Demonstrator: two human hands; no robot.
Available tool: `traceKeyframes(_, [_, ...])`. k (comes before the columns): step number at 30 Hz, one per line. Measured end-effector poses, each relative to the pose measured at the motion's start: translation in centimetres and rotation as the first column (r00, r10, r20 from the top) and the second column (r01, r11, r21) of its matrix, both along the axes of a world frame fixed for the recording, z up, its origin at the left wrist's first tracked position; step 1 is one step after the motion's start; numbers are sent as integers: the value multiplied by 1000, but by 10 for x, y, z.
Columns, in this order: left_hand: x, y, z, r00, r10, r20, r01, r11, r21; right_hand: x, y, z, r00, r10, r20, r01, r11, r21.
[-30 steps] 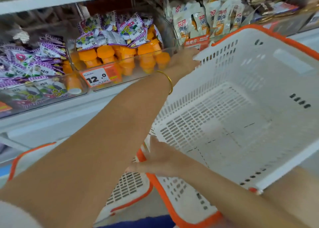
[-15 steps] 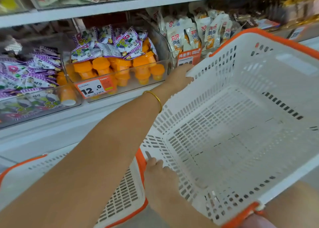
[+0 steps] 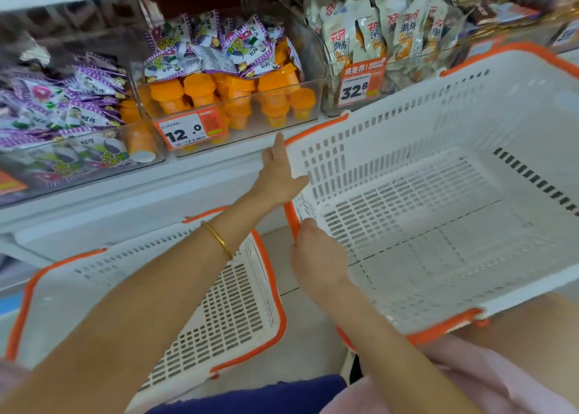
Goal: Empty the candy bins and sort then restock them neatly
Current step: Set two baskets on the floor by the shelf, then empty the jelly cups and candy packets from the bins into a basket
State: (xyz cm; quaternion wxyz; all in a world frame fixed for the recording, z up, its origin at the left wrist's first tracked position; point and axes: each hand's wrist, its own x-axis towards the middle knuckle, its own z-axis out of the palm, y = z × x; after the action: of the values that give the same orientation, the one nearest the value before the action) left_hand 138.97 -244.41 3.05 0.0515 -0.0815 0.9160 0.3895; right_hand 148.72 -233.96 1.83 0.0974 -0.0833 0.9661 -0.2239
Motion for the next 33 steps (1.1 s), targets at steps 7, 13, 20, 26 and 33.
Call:
traceKeyframes(7, [23,-6,-35,993,17,115,-81,813,577,-39,25,-11,986,-158,46,161,985,-66])
traceKeyframes(13, [75,-45,-127,976,45,214,11,967,-254,-69,11,-31,992,-71,105,78,995,-66])
traceKeyframes(20, [100,-40,-168,934,28,356,116,919,-376,-76,-32,-99,975,-45,217,46,999,1])
traceKeyframes(26, [95,-46,-173,923,119,367,46,910,-413,-77,-38,-148,942,62,330,-71,997,15])
traceKeyframes(33, [129,-99,-172,904,281,323,-66,837,-542,-57,-77,-168,902,264,342,-288,957,21])
